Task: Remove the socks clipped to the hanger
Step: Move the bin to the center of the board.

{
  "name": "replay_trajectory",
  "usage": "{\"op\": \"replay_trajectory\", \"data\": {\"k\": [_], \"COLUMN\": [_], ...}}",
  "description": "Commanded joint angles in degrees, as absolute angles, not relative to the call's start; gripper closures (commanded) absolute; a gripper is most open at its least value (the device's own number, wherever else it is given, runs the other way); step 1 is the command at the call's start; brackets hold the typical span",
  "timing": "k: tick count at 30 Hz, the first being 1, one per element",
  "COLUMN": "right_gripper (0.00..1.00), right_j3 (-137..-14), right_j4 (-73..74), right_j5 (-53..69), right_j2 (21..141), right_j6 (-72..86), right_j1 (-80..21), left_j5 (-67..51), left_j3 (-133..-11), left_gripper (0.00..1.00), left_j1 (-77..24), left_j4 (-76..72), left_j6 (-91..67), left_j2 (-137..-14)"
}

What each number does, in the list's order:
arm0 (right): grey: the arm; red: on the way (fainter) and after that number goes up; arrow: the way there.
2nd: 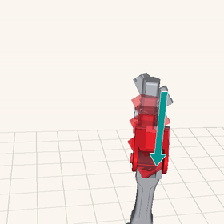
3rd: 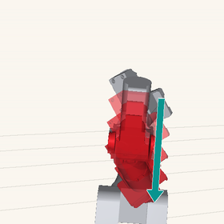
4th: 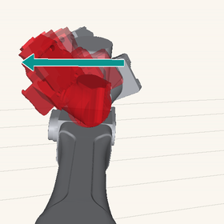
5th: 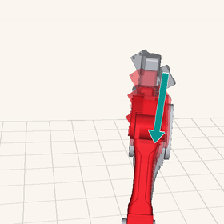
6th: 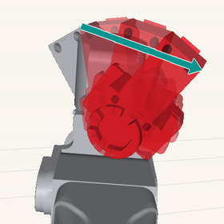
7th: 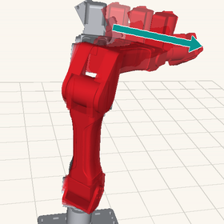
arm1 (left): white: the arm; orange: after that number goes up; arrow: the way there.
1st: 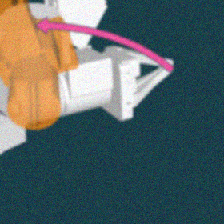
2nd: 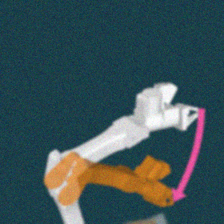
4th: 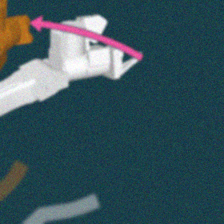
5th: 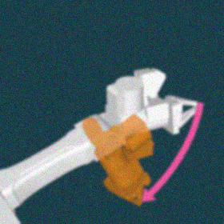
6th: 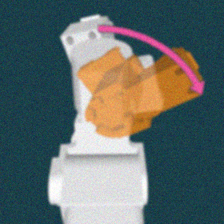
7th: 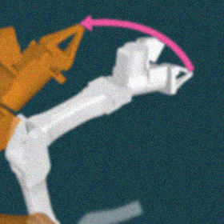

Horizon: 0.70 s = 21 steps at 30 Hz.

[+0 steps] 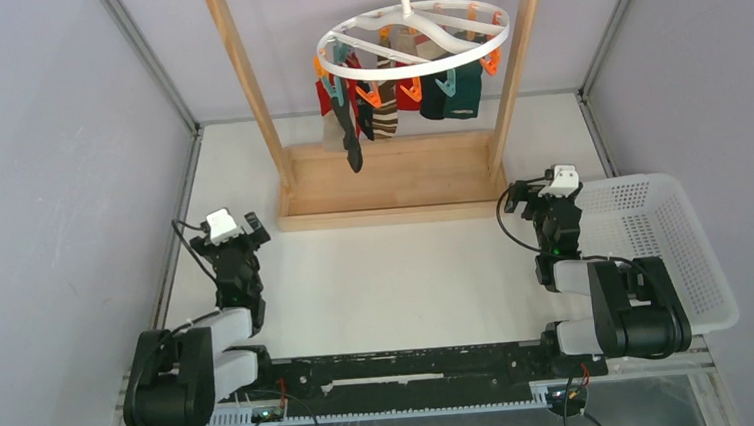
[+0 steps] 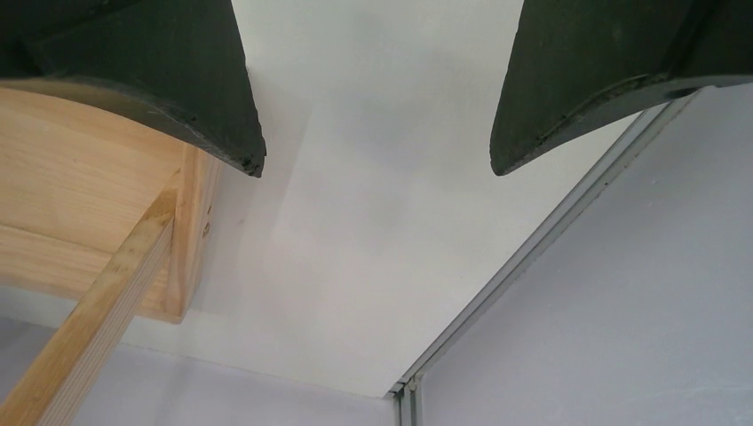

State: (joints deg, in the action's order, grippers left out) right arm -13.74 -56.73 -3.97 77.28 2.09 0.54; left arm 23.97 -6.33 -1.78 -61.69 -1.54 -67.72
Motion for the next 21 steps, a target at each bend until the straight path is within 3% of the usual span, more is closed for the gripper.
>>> {"op": "replay_trajectory", "data": {"k": [1, 6, 21], "right_gripper": [0.0, 0.0, 0.0], "right_j3": [-14.63, -18.43, -24.06], "right_j4": [-52.84, -41.61, -28.63], "right_j5": [-3.99, -3.99, -7.19], "right_j2": [75.04, 68.45, 51.19], "right_j6": [1.27, 0.11, -5.9], "right_j1": [-1.4, -3.25, -18.79], "left_j5": [23.6, 23.06, 24.93], "left_j3": [-8.0, -9.1, -15.63], "left_gripper": [0.0, 0.0, 0.0], "left_j1": [-1.49, -2.02, -13.33], "left_j4": [-58.01, -49.05, -28.71], "left_j6": [-1.67, -2.62, -1.41], "left_j2": [-62.26, -55.09, -39.24]}}
